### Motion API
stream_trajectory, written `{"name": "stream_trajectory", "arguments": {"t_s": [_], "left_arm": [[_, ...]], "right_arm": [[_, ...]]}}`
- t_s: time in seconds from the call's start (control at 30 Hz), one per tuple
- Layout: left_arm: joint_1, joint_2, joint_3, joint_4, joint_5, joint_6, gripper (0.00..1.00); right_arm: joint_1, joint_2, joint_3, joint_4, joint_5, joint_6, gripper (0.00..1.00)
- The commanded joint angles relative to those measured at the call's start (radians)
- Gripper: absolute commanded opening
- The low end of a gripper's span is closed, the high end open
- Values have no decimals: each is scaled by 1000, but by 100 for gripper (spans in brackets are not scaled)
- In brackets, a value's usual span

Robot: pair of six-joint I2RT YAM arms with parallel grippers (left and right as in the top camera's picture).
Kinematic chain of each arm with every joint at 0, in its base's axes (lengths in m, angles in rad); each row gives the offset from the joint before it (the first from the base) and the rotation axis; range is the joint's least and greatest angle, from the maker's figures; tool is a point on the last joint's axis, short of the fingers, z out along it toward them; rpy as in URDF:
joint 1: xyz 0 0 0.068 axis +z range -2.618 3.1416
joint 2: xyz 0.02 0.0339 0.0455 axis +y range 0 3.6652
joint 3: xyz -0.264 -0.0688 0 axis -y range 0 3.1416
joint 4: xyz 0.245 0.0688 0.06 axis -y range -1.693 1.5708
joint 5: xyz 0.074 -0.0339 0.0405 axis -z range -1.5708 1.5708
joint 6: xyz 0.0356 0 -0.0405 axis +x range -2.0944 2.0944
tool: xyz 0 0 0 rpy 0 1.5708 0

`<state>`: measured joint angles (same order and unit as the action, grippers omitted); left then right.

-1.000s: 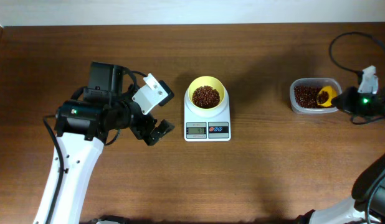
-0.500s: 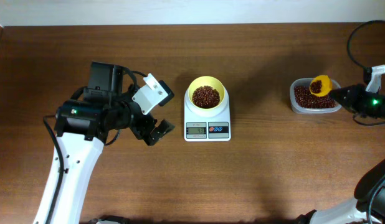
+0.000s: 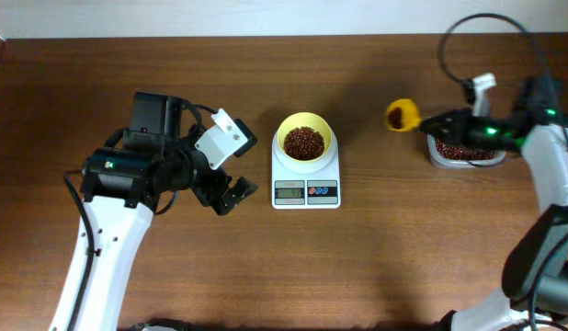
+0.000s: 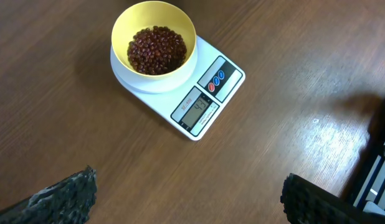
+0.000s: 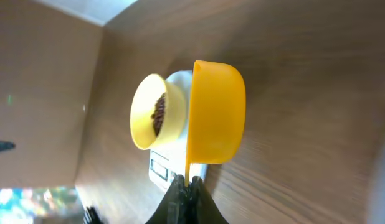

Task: Scoop item into bowl and weigh 50g on scale
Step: 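Lift the scoop and carry it left to pour into the bowl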

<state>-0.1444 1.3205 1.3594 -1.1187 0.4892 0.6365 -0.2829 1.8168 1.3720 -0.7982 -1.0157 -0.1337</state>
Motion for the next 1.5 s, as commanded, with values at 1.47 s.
{"name": "stream_trajectory", "arguments": {"t_s": [1.47], "left_arm": [[3,5,-3,-2,0,16,99]], "right_arm": [[532,-70,22,287,348,-342,4]]}}
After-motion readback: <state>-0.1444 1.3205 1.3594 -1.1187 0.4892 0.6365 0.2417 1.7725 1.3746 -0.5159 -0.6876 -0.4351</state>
